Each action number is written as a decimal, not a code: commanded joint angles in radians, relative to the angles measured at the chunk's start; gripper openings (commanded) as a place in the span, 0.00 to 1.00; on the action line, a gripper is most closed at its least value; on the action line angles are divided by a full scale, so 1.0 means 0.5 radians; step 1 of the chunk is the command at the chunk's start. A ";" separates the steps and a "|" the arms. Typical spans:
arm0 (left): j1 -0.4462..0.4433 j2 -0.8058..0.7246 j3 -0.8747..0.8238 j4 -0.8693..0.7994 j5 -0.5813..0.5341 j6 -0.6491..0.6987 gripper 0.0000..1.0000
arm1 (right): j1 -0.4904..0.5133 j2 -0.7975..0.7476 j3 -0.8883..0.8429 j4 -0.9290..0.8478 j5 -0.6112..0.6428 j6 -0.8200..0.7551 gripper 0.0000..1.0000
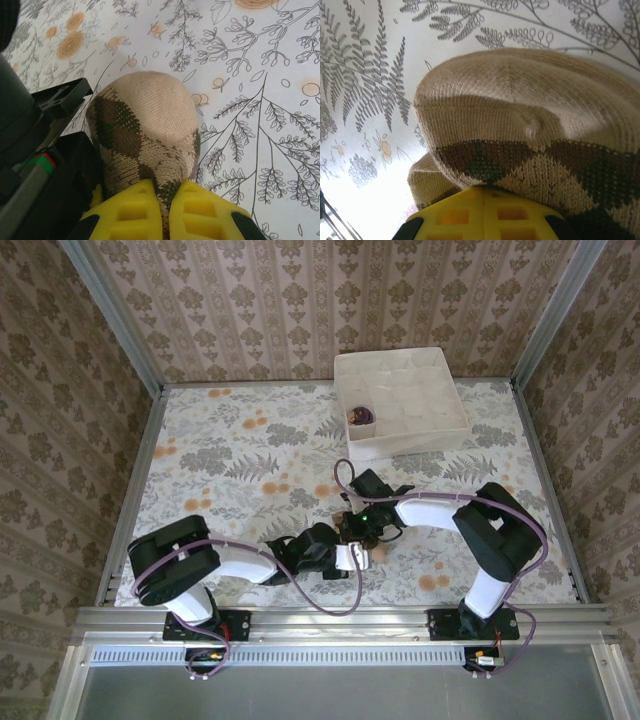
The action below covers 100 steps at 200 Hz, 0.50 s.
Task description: Roll the socks
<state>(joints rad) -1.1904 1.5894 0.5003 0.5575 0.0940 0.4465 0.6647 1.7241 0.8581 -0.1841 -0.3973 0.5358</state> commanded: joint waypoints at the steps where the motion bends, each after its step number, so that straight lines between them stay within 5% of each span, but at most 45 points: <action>1: -0.022 -0.072 -0.103 -0.181 -0.023 -0.293 0.00 | -0.034 0.146 0.013 -0.052 0.243 0.077 0.05; 58: 0.038 -0.269 -0.288 -0.085 0.012 -0.756 0.00 | -0.053 0.185 0.023 0.032 0.349 0.131 0.05; 100: 0.388 -0.203 -0.314 0.050 0.469 -1.098 0.00 | -0.071 0.185 0.069 0.072 0.325 0.098 0.05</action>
<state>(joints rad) -1.0779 1.4624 0.3717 0.5888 0.1539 0.0666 0.6601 1.7634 0.8932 -0.1440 -0.3889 0.5869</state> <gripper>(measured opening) 0.058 0.050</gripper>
